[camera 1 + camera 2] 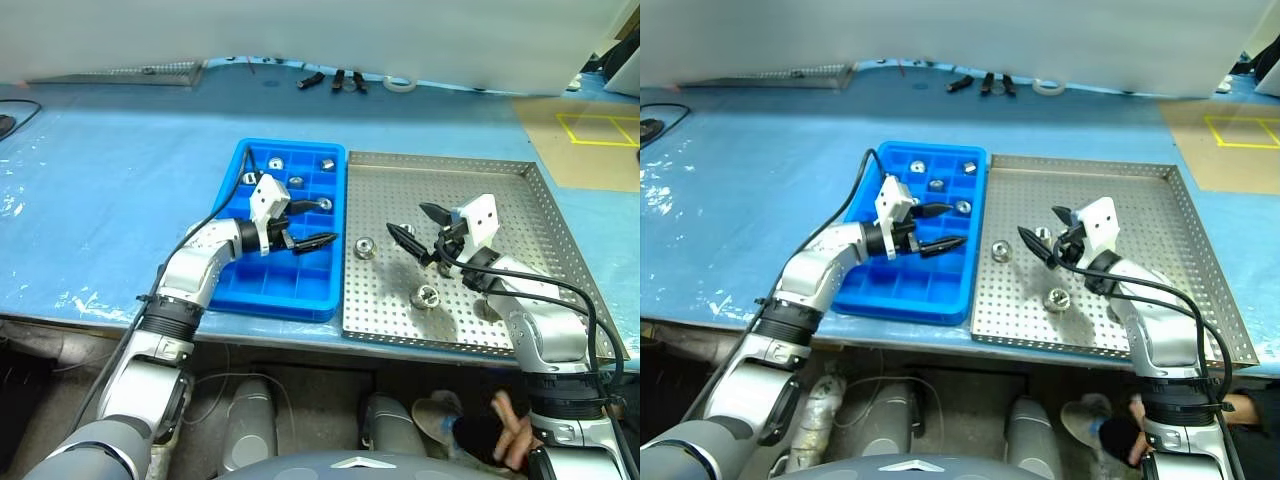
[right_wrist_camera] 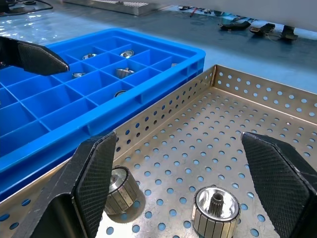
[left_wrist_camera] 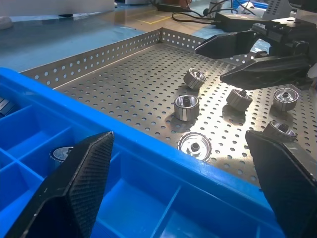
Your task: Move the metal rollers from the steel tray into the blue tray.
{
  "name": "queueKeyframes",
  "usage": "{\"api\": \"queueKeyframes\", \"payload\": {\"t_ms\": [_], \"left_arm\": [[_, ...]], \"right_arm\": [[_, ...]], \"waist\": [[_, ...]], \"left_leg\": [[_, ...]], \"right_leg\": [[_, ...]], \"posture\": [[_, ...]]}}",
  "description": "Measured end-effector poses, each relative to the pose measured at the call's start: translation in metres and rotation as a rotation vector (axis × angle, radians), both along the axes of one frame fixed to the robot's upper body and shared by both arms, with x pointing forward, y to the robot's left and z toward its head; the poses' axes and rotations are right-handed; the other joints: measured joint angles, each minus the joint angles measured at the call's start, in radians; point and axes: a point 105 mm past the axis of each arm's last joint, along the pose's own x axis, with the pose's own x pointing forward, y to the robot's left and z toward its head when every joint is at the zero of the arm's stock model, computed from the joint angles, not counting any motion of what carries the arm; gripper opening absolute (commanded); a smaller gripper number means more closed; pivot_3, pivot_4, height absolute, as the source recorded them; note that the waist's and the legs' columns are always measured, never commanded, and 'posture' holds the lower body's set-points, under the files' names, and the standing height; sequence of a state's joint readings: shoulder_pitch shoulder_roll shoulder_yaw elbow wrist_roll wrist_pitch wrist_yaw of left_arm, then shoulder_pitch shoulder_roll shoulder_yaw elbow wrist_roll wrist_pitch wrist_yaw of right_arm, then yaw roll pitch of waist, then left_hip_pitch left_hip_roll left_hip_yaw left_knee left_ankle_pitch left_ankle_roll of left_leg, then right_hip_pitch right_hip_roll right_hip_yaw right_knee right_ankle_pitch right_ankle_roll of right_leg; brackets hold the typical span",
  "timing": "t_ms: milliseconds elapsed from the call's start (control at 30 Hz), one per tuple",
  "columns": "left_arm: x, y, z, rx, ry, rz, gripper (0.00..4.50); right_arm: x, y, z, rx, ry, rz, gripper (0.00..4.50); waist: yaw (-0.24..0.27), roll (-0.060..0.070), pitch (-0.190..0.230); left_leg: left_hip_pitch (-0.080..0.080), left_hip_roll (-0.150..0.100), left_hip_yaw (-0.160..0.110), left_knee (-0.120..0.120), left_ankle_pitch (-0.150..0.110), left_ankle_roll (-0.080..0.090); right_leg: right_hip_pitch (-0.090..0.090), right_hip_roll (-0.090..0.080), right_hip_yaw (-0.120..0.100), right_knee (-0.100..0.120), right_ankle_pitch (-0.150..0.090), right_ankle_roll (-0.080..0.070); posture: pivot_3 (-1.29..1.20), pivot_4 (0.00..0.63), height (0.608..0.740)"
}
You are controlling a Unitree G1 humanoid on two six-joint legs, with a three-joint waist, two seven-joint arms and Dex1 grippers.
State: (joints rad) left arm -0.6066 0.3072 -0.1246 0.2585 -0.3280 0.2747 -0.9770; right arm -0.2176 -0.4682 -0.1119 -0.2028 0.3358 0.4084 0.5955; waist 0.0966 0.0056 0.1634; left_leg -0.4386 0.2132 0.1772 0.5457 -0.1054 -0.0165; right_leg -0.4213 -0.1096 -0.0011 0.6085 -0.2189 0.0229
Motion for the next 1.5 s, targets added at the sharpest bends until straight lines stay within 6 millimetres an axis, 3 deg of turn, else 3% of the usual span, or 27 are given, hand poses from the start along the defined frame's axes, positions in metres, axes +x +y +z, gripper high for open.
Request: {"api": "queueKeyframes", "payload": {"t_ms": [1267, 1333, 1500], "left_arm": [[0.000, -0.001, 0.001, 0.003, 0.010, -0.003, 4.50], [0.004, -0.005, 0.011, 0.004, -0.005, -0.008, 4.50], [0.020, -0.037, 0.072, 0.034, -0.159, -0.096, 4.50]], "right_arm": [[-0.001, -0.002, 0.000, -0.009, -0.005, 0.003, 4.23], [0.000, -0.002, 0.001, -0.008, -0.007, -0.003, 4.23], [-0.001, -0.002, 0.000, -0.001, -0.012, -0.017, 4.23]], "waist": [[0.000, 0.000, 0.000], [0.002, 0.000, 0.000], [0.002, 0.000, 0.000]], "left_leg": [[0.000, 0.000, 0.000, 0.000, 0.000, 0.000], [-0.001, 0.000, 0.000, 0.000, 0.000, 0.000], [0.000, -0.002, 0.000, 0.000, 0.001, 0.002]], "right_leg": [[0.000, 0.000, 0.000, 0.000, 0.000, 0.000], [0.000, 0.000, 0.000, 0.000, 0.000, 0.000], [0.001, -0.002, 0.000, 0.000, 0.000, 0.000]], "posture": [[-0.04, 0.150, 0.740], [-0.05, 0.150, 0.740], [-0.11, 0.150, 0.740]]}}
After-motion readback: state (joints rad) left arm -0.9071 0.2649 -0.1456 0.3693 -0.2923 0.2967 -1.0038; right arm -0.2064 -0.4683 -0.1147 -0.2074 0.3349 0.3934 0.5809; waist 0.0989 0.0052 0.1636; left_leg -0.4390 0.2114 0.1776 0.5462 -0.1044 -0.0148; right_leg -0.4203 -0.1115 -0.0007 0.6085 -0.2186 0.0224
